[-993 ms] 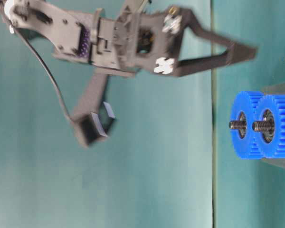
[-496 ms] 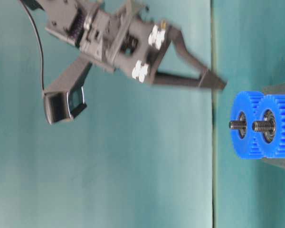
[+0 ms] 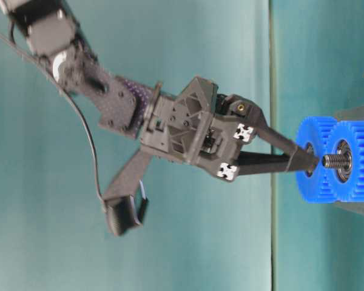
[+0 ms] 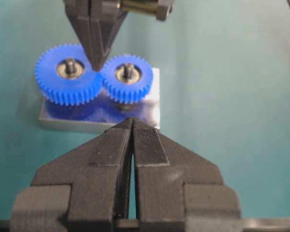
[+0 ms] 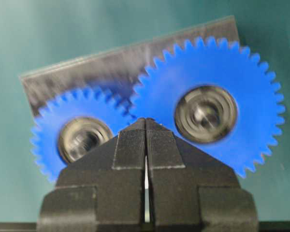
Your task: Fit the small gear onto the shaft.
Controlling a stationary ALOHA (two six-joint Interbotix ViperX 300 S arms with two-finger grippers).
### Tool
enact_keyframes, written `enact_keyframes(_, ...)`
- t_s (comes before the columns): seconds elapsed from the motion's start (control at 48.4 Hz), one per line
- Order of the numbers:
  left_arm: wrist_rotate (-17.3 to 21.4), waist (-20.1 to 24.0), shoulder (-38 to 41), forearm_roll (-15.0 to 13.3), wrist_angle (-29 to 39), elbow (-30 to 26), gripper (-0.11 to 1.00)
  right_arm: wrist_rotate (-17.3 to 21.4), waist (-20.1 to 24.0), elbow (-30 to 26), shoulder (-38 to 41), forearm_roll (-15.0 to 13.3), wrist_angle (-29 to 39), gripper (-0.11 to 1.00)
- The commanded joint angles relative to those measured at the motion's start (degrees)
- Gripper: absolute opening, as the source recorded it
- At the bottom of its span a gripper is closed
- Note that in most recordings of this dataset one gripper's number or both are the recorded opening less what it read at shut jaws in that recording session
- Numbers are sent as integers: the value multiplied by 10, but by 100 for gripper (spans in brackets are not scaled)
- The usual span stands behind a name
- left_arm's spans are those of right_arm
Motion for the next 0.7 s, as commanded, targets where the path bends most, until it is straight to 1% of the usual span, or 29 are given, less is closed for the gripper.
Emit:
enact_keyframes(0.0,-1,1,2,1,-4,-12,0,-8,7,-15,-10,5,13,-2)
enact_keyframes(0.124,-1,1,2,1,-4,-11,0,-5,19,-5,-12,21,25,-2)
enact_keyframes(0.269,-1,1,2,1,-4,-11,0,4,40,18,-32,45,62,-2)
enact_keyframes(0.331,-1,1,2,1,-5,-11,0,12,51,23,-46,46,76,-2)
enact_keyframes(0.414,-1,1,2,1,-4,-11,0,19,54,21,-60,46,83,-2)
enact_keyframes(0.538,-1,1,2,1,-4,-11,0,17,39,-14,-59,33,72,-2)
enact_keyframes(0.682,-1,1,2,1,-4,-11,0,4,18,-85,-17,17,70,-2)
